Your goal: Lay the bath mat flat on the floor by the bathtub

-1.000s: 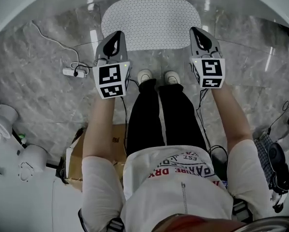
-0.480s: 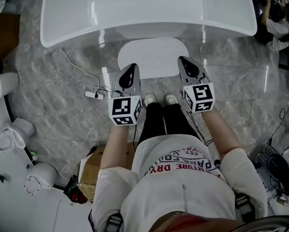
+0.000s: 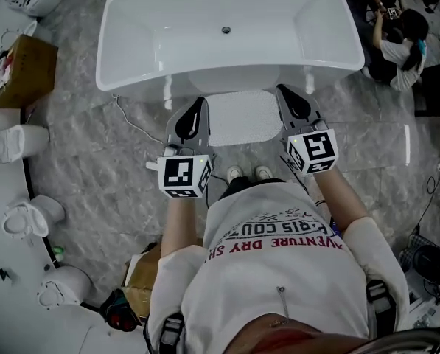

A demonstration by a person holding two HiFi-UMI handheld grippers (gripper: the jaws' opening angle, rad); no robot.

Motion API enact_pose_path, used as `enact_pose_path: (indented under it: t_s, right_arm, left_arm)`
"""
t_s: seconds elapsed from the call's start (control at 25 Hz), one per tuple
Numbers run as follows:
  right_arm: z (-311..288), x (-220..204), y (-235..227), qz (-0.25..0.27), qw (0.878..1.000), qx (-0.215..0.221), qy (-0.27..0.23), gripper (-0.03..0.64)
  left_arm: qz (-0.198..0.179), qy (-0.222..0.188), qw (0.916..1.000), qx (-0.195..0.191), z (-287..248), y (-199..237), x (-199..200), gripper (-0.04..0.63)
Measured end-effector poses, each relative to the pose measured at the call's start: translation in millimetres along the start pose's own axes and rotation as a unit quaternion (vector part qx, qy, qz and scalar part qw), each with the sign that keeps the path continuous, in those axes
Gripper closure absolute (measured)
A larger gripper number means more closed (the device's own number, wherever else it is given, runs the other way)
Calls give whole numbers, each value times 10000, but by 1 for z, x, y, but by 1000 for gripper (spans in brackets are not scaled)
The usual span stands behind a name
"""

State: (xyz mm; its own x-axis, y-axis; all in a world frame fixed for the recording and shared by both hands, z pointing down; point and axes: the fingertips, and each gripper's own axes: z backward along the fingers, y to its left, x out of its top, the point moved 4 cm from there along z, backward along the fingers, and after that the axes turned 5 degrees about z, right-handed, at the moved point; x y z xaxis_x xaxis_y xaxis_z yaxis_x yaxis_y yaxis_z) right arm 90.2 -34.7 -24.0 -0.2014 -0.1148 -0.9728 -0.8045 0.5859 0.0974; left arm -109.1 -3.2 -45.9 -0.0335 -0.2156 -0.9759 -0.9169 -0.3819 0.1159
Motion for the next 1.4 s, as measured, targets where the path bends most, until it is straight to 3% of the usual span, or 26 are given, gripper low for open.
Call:
enact_pose_path:
  t_s: [0.16,0.44,1.0,1.4]
  right_arm:
    - [16,46,-3,-86,9990,-49,-437,606]
    - [55,84,0,85,9959,20,-900,607]
    - [56,97,12,373,9923,328,-1131,609]
    - [41,96,16,404,9942,339,-940,609]
  left_arm:
    - [-289,-398,9988,-22,20,-3,46,583]
    - [-412,-615,9972,-76,50,-24,78,583]
    - [-438,-657,9969,58,53,-22,95,583]
    - [-381,-537,9978,45,48,-12,91,583]
